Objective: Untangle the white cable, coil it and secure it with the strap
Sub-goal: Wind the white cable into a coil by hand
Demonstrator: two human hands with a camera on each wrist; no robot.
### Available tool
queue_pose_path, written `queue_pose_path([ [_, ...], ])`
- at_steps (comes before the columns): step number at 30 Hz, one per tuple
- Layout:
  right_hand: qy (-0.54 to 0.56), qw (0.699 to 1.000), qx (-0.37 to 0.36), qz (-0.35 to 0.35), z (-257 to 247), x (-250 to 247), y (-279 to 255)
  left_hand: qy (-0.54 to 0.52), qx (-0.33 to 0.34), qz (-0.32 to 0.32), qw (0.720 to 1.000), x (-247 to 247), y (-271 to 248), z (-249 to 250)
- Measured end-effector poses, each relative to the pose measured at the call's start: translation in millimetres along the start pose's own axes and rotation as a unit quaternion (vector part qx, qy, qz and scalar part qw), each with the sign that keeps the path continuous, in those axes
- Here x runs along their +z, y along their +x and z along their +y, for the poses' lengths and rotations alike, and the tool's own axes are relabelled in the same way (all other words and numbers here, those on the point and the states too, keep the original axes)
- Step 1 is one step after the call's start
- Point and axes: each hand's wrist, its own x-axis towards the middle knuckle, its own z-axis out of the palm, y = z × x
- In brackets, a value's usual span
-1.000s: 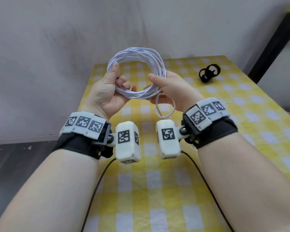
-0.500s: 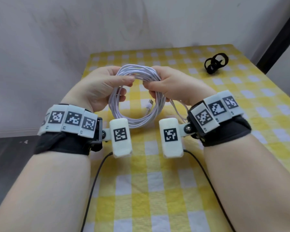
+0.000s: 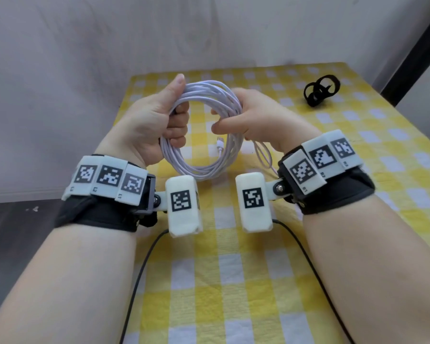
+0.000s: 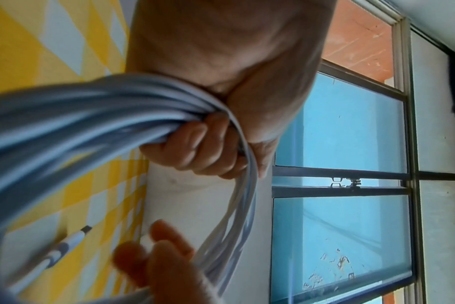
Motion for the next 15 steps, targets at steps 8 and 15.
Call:
queue_pose_path([
  [8, -0.021, 0.984, 0.148, -0.097, 8.2, 0.8, -5.2, -0.060, -0.019, 0.007, 0.998, -1.6, 3.0, -1.7],
  [15, 0.129, 0.971, 0.158, -0.128, 14.4, 1.8, -2.7, -0.120, -0.039, 0.007, 0.992, 0.9, 4.2, -4.0],
])
